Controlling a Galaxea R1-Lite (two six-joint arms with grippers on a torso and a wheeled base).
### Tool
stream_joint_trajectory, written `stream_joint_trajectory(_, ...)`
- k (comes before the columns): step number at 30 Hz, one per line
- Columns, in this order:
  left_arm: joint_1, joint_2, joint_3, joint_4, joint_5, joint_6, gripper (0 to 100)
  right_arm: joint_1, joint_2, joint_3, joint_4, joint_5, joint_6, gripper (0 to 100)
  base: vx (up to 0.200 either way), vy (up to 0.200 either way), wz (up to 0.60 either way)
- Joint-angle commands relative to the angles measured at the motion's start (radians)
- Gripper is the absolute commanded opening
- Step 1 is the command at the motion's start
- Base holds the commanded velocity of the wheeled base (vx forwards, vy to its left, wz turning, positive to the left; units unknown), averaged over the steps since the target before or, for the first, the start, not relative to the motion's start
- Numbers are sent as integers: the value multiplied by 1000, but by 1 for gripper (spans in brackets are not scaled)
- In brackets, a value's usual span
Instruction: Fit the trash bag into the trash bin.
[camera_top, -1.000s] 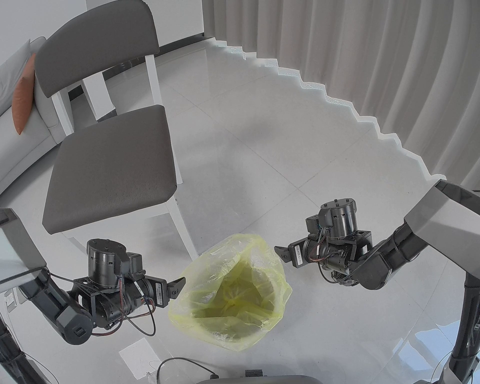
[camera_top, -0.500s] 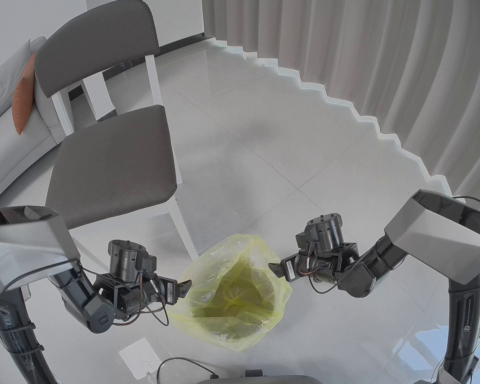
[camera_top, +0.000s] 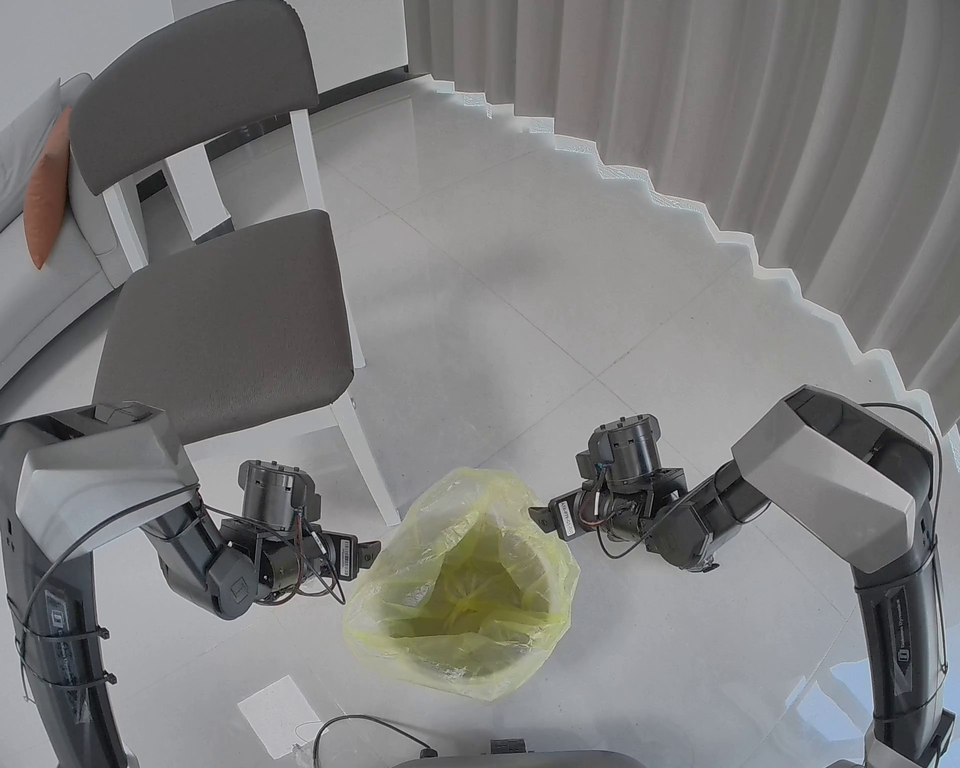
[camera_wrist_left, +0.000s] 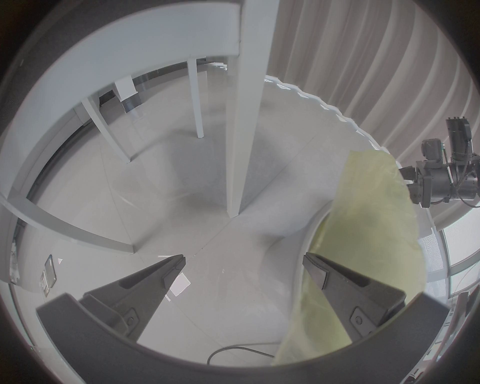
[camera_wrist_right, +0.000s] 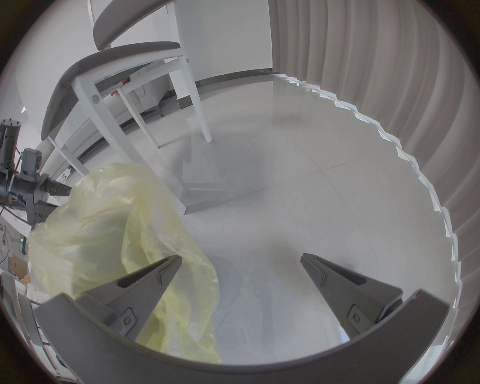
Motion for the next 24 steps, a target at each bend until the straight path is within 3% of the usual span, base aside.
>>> stream_joint_trajectory(1,26,55,-55,17,3,-2,100,-9,67,-85,35,0,-5,100,0,0,0)
stream_joint_trajectory(8,90,-58,11,-13,-3,-25,100,-9,110,-143,72,0,-8,100,0,0,0)
stream_joint_trajectory(13,118,-257,140,-19,-84,-49,100,-9,96,-128,70,0,-8,100,0,0,0)
stream_joint_trajectory(20,1,-411,272,-19,-107,-54,100,-7,54,-92,67,0,-6,100,0,0,0)
stream_joint_trajectory(24,-120,-445,295,-16,-106,-54,100,1,43,-72,61,-8,-5,100,0,0,0)
